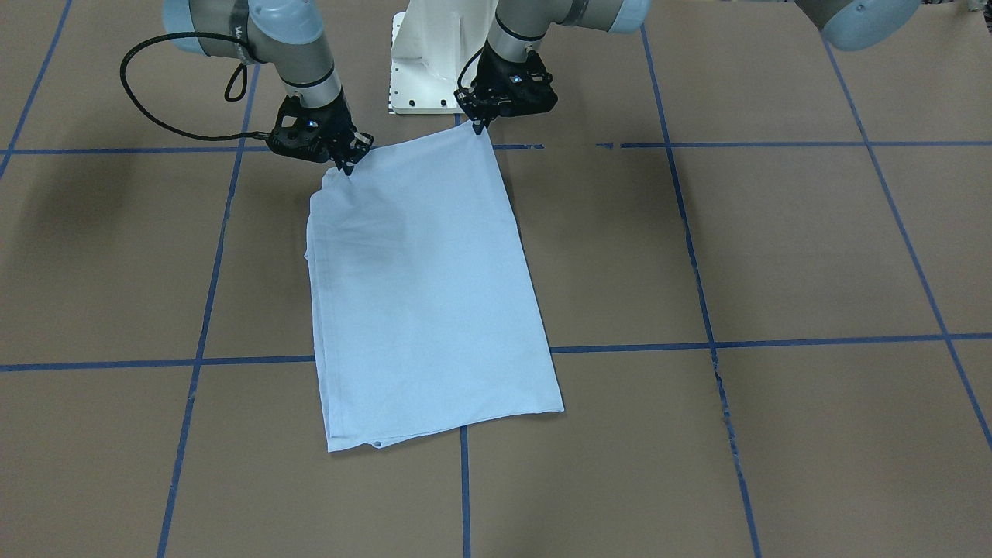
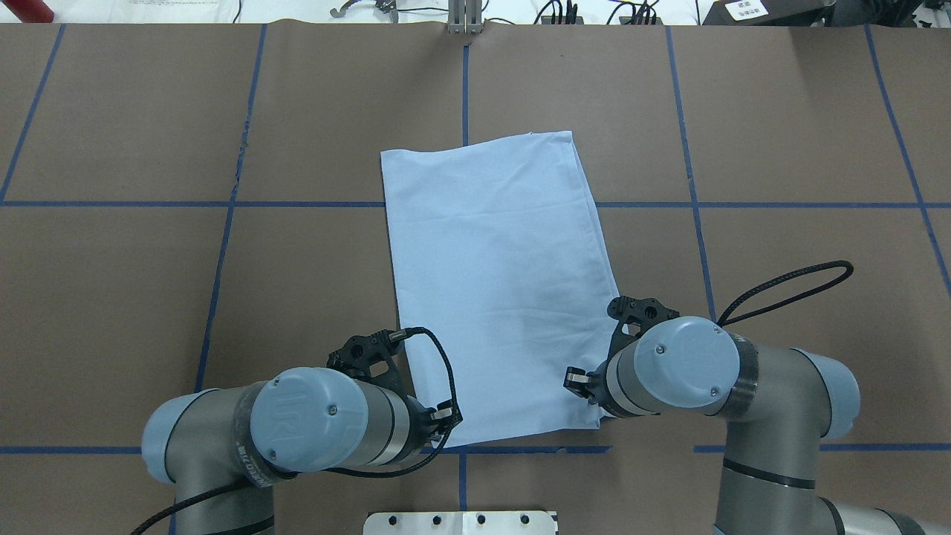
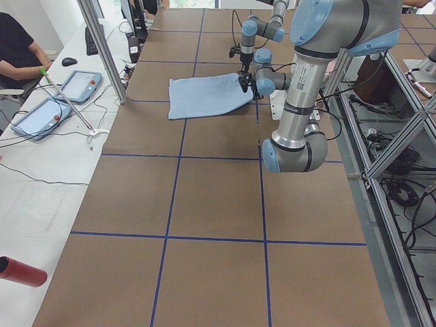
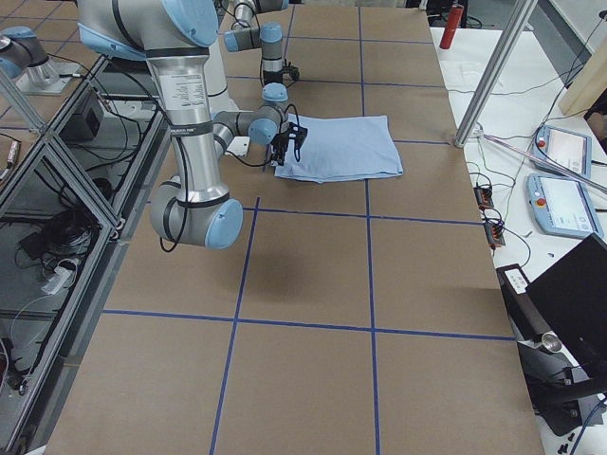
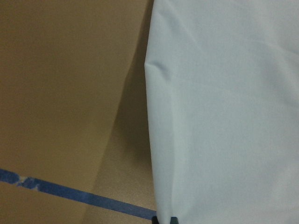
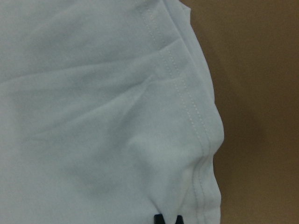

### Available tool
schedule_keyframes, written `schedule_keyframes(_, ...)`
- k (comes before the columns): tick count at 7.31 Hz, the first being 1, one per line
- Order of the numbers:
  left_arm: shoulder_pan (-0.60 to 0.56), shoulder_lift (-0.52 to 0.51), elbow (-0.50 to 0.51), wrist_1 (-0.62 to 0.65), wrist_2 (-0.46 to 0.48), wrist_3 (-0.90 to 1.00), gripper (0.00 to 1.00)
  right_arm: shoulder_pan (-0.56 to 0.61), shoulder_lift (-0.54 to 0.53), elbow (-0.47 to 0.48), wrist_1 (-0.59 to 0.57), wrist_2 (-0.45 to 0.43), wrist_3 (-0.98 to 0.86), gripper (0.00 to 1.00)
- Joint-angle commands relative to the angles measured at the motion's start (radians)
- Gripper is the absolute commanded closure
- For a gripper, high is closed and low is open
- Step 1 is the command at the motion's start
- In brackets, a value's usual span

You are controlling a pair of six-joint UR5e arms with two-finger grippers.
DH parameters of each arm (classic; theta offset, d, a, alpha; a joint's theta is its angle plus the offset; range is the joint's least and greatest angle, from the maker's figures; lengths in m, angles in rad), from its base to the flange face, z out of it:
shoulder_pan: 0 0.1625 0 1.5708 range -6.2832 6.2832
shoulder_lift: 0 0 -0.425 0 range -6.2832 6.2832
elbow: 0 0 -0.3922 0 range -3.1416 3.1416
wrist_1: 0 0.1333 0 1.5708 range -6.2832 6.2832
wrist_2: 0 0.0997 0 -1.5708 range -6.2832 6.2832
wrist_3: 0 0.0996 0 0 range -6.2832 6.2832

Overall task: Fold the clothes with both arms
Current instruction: 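Lift the near edge of the shirt with both grippers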

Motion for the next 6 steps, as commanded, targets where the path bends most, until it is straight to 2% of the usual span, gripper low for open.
schedule_keyframes(1, 0.010, 0.059, -0.116, 0.054, 0.002, 0.013, 1.00, -0.015, -0.009, 0.067, 0.000, 0.053, 0.002, 1.00)
schedule_keyframes(4, 0.056, 0.066, -0.206, 0.189, 0.004, 0.013, 1.00, -0.024, -0.032, 0.159, 0.000, 0.184, 0.002, 1.00)
schedule_keyframes(6, 0.079, 0.055, -0.196, 0.189, 0.004, 0.014, 1.00, -0.030, -0.023, 0.153, 0.001, 0.204, 0.002, 1.00)
